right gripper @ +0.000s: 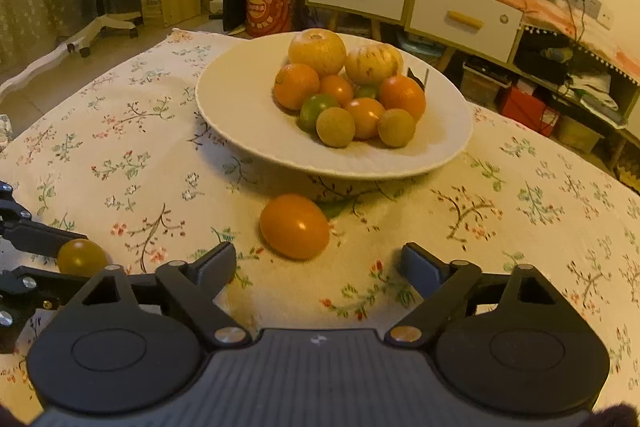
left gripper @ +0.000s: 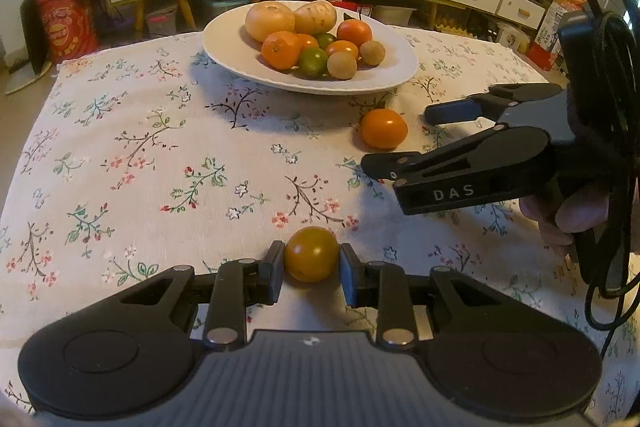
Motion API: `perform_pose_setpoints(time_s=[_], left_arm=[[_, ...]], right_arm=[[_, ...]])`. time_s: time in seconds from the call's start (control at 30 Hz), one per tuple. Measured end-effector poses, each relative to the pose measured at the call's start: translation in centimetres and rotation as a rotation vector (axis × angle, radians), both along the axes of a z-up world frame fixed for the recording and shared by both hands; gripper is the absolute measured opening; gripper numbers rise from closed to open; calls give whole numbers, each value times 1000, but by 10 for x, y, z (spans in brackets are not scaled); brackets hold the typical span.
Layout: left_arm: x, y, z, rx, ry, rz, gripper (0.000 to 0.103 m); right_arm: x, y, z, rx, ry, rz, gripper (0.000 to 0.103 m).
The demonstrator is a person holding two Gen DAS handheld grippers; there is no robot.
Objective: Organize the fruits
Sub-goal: 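Grasp the yellow-brown fruit with the left gripper while the right grasps the red tomato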
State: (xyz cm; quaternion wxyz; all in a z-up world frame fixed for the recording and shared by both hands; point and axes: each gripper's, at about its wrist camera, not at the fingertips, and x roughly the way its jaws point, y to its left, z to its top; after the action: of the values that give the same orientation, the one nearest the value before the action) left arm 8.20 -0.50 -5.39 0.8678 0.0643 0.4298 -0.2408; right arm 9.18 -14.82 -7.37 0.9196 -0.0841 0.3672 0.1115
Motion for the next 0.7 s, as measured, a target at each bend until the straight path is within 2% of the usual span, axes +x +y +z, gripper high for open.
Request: perform_pose_setpoints(time_s=[0.27,0.37,0.7], left_arm=[[5,-2,0,-3,-1,4,10],[7,-2,0,-8,1,10,10],[9,-2,-1,-8,-5,26,10]], right_arm=[[7,6,3,30,-4,22,57],[6,7,4,34,-5,29,53],[6,8,6,29,-10,32,33]])
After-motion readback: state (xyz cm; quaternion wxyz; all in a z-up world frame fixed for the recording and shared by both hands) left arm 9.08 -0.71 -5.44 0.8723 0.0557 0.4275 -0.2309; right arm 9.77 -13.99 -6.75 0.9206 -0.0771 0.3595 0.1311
